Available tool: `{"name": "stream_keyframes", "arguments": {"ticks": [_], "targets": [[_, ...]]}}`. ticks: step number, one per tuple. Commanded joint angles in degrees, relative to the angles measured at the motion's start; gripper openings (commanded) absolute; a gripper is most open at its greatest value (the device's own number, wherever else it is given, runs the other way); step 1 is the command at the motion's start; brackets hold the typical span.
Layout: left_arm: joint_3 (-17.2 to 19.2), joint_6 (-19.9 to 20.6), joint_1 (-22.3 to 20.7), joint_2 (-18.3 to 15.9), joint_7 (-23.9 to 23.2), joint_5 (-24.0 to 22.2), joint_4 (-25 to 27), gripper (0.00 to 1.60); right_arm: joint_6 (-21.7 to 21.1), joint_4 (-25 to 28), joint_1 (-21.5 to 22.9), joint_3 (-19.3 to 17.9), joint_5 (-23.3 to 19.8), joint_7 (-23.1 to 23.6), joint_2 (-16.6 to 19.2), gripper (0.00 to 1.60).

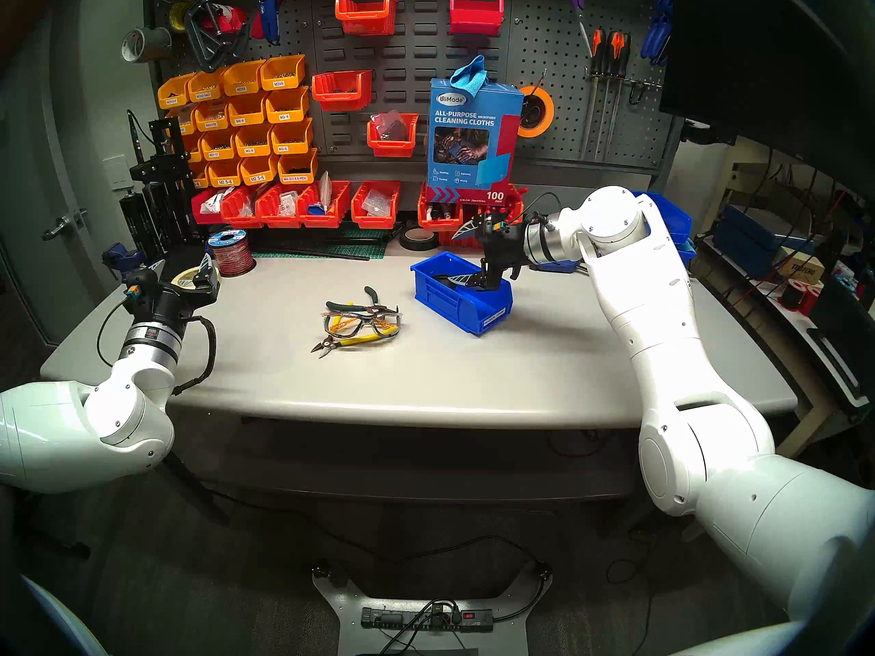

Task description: Take out tools from the storage box

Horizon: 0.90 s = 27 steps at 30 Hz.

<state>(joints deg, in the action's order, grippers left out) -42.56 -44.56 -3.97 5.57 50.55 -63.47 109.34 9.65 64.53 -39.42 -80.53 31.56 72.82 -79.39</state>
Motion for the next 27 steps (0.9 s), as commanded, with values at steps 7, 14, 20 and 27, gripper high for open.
{"name": "stream_keyframes", "arguments": {"ticks": [7, 14, 20, 27], "targets": [[0.33, -0.10, -1.05, 0.16, -0.11, 0.13, -0.05, 1.60, 5.07, -3.85, 9.17, 3.64, 3.03, 5.50, 1.37, 1.60], [0.20, -0.10, -1.18, 0.16, -0.12, 0.11, -0.05, 1.60, 7.71, -9.75, 12.86, 5.51, 3.65, 6.47, -0.26, 1.60], [0.08, -0.11, -1.30, 0.16, -0.13, 0.10, -0.05, 1.60, 9.91, -14.60, 14.91, 6.94, 4.25, 6.39, -1.98, 1.60], [-0.07, -0.11, -1.45, 0.16, -0.14, 0.09, -0.04, 1.60, 12.93, -21.16, 17.75, 8.72, 5.16, 5.50, -4.40, 1.60]]}}
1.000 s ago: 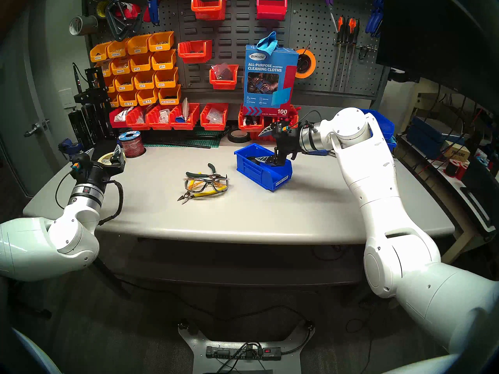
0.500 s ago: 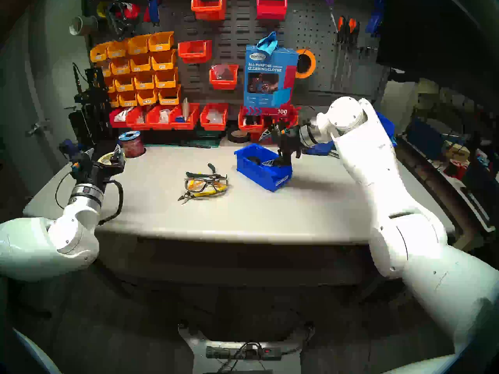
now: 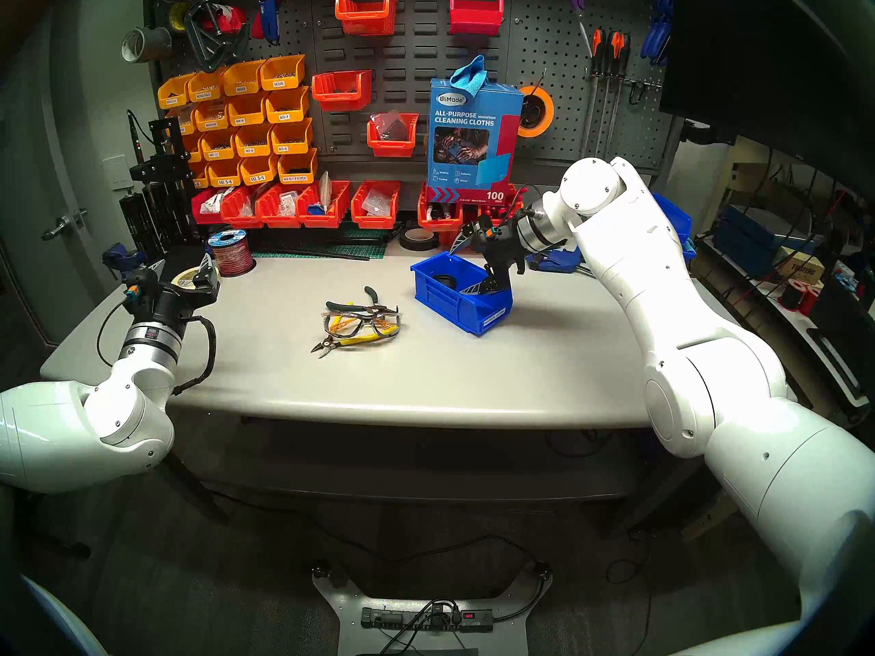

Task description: Take out tools from the storage box

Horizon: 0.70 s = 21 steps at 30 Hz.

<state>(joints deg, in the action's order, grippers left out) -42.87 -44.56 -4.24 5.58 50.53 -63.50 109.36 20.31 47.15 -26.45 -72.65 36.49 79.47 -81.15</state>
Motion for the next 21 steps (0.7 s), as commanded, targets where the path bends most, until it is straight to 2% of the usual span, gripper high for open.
{"name": "stream_keyframes", "arguments": {"ticks": [1, 8, 21], "targets": [[0.24, -0.11, -1.17, 0.15, -0.12, 0.12, -0.05, 1.60, 2.27, -3.79, 4.78, 0.84, 0.23, -1.14, -2.64, 1.60], [0.09, -0.11, -1.32, 0.15, -0.13, 0.11, -0.05, 1.60, 5.04, -8.90, 7.54, 2.21, 0.97, -1.46, -4.07, 1.60], [-0.25, -0.12, -1.66, 0.15, -0.15, 0.08, -0.03, 1.60, 7.72, -15.75, 11.18, 3.46, 1.74, -1.66, -6.03, 1.60]]}}
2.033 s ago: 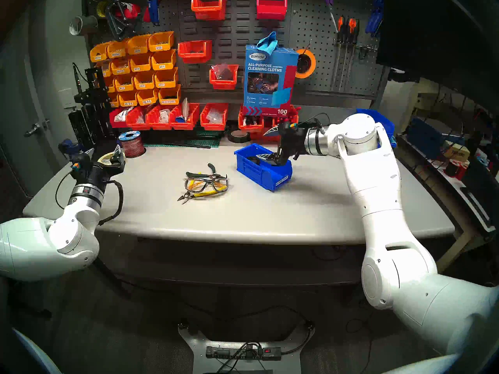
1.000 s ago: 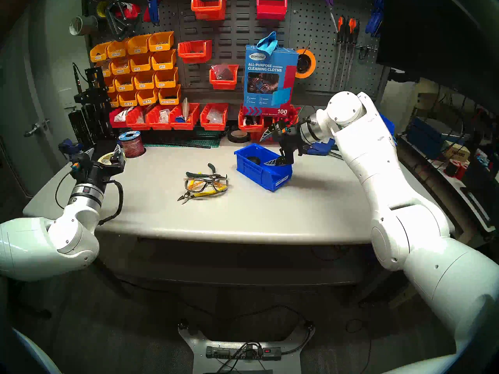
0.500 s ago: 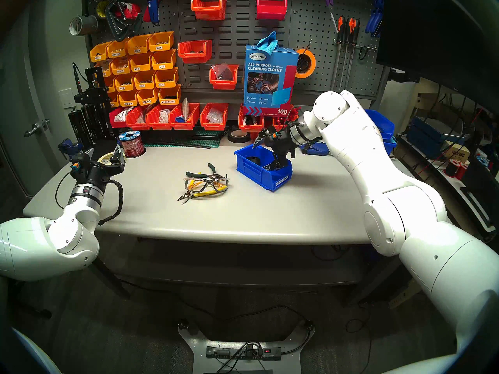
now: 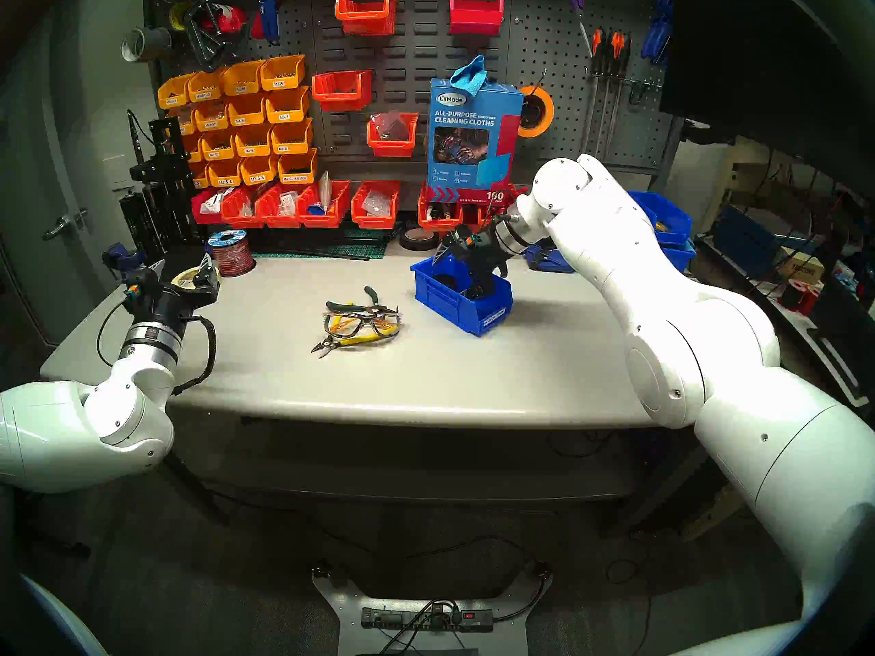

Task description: Take out tools from the storage box

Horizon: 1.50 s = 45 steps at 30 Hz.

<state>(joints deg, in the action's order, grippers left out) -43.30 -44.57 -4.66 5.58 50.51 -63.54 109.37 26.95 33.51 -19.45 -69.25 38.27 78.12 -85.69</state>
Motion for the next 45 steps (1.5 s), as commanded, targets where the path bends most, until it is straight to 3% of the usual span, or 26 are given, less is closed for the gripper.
{"name": "stream_keyframes", "arguments": {"ticks": [1, 11, 26, 38, 41, 43, 45], "targets": [[0.15, -0.11, -1.26, 0.15, -0.12, 0.11, -0.05, 1.60, 1.21, -2.60, 4.50, 0.25, 0.14, -0.30, -1.63, 1.60], [-0.42, -0.13, -1.82, 0.15, -0.16, 0.06, -0.02, 1.60, 0.88, -6.11, 6.42, 1.25, 0.97, -0.11, -1.97, 1.60], [-1.71, -0.18, -3.07, 0.15, -0.23, -0.05, 0.04, 1.60, -3.42, -2.08, 4.61, 2.25, 0.93, 6.63, 0.18, 1.60], [-3.43, -0.24, -4.74, 0.15, -0.33, -0.21, 0.12, 1.60, -3.25, -3.33, 4.81, 4.41, 0.22, 6.88, -0.23, 1.59], [-3.84, -0.26, -5.13, 0.15, -0.36, -0.24, 0.14, 1.60, -2.69, -4.61, 5.42, 5.12, 0.22, 6.36, -0.58, 1.49], [-4.03, -0.26, -5.31, 0.15, -0.37, -0.26, 0.15, 1.60, -2.37, -5.42, 5.85, 5.63, 0.34, 5.98, -0.85, 1.23], [-4.19, -0.27, -5.46, 0.15, -0.38, -0.27, 0.16, 1.60, -1.94, -6.42, 6.33, 6.11, 0.45, 5.46, -1.17, 1.24]]}}
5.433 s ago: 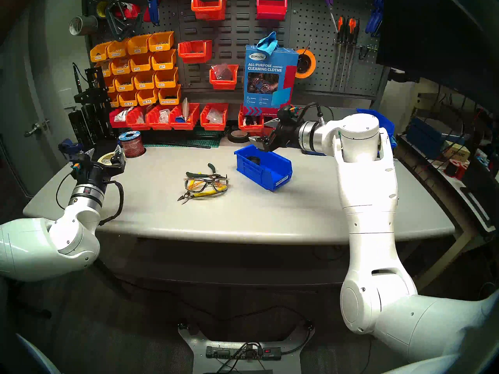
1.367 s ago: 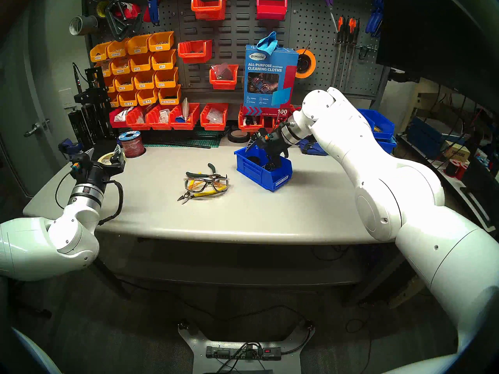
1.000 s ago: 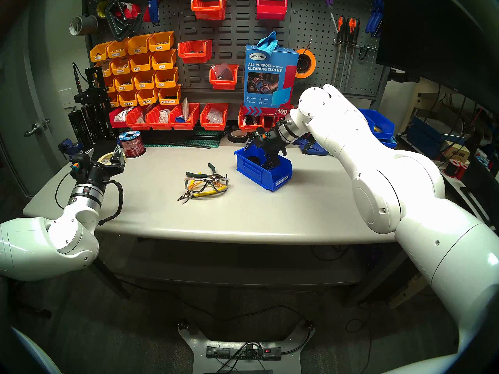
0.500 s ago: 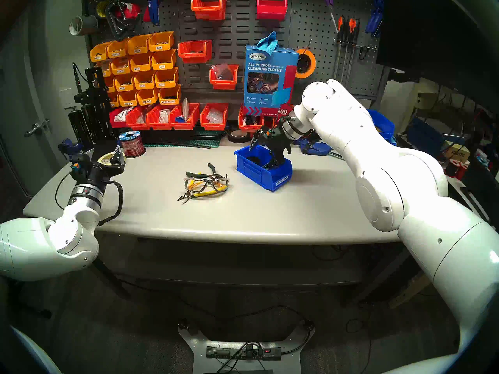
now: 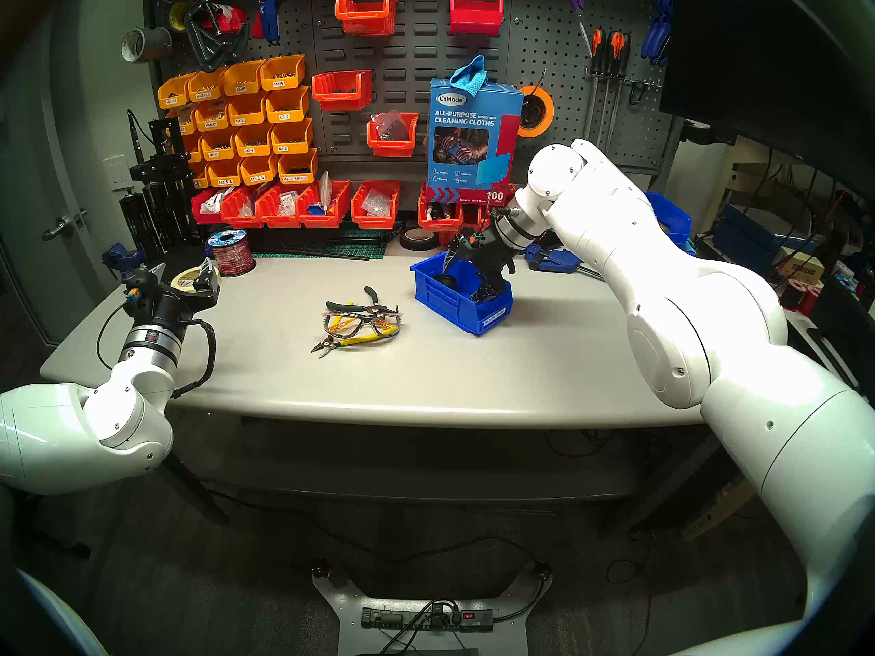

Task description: Take out tools from the storage box

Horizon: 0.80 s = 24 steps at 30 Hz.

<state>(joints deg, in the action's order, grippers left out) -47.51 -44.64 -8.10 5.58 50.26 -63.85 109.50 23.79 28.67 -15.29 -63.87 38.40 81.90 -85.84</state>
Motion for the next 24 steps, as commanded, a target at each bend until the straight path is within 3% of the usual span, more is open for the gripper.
{"name": "stream_keyframes", "arguments": {"ticks": [1, 9, 14, 24], "targets": [[-0.04, -0.20, -2.07, 0.15, -0.13, 0.03, 0.03, 1.60, 1.32, -2.05, 2.42, 0.91, 0.32, 1.42, -1.21, 1.25], [-0.66, -0.21, -2.68, 0.15, -0.18, -0.04, 0.07, 1.60, 2.55, -5.42, 4.09, 2.15, 0.15, -0.10, -2.29, 1.22], [-1.06, -0.22, -3.08, 0.15, -0.21, -0.08, 0.09, 1.60, 3.35, -7.65, 5.06, 2.87, 0.09, -1.01, -2.99, 1.05], [-1.78, -0.23, -3.78, 0.15, -0.26, -0.16, 0.13, 1.60, 5.18, -11.75, 6.88, 4.31, 0.01, -2.72, -4.54, 1.04]]}}
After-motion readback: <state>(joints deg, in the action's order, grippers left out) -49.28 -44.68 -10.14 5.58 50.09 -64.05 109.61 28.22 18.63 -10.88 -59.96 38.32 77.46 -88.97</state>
